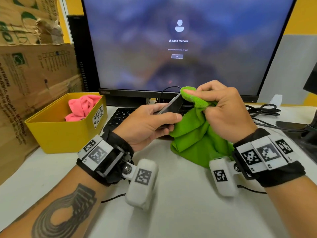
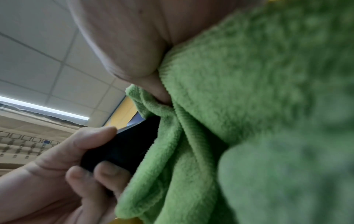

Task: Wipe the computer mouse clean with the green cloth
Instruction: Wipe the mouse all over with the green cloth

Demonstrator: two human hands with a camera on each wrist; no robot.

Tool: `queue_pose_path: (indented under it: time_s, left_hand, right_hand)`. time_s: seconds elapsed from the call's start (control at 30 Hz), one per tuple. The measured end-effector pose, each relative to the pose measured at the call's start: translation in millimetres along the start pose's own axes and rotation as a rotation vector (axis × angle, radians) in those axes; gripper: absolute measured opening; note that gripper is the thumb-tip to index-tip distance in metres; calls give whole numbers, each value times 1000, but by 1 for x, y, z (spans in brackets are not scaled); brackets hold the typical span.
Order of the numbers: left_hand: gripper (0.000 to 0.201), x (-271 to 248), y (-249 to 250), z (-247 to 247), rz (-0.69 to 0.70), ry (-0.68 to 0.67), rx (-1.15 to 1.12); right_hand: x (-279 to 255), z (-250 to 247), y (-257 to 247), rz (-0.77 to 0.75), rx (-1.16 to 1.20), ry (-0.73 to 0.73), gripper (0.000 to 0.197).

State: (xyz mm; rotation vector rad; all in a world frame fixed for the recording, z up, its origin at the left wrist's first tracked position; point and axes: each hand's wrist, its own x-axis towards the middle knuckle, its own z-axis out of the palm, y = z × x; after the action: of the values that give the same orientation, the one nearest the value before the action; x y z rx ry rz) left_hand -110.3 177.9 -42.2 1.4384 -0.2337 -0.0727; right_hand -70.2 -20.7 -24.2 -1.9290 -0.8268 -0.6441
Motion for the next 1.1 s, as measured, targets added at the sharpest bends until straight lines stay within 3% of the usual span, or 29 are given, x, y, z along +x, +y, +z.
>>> queue_pose_path:
  time_s: [0.13, 0.2, 0.3, 0.47, 0.57, 0.63, 0.77, 0.87, 0.93, 1.1]
  left_hand:
    - [15, -1, 1, 1, 8, 5, -25]
    - [18, -1, 2, -1, 14, 15, -44]
    - [16, -1, 3, -2, 16, 6, -49]
    - [20, -3, 3, 1, 15, -22, -35]
    - [32, -3, 4, -2, 7, 0, -83]
    - [43, -3, 6, -3, -1, 14, -126]
    - [42, -2, 7, -1, -79, 26, -269]
    - [68, -3, 12, 2, -160, 30, -359]
    - [89, -4, 13, 0, -175, 31, -449]
    - [102, -3, 13, -3, -131, 15, -623]
  right_hand:
    - [-2, 5, 0, -17, 44, -75, 34]
    - [-2, 9, -1, -31, 53, -104, 40]
    - [0, 4, 1, -15, 15, -56, 51]
    - [2, -7, 9, 45, -23, 66, 47]
    - [4, -13, 5, 88, 150, 117, 52]
    - [5, -16, -1, 114, 300, 130, 43]
    - [0, -8, -8, 52, 286, -7, 35]
    - [-4, 3, -6, -1, 163, -134, 43]
    - [-5, 7, -5, -18, 131, -177, 38]
    - [-8, 16, -9, -74, 127, -289, 28]
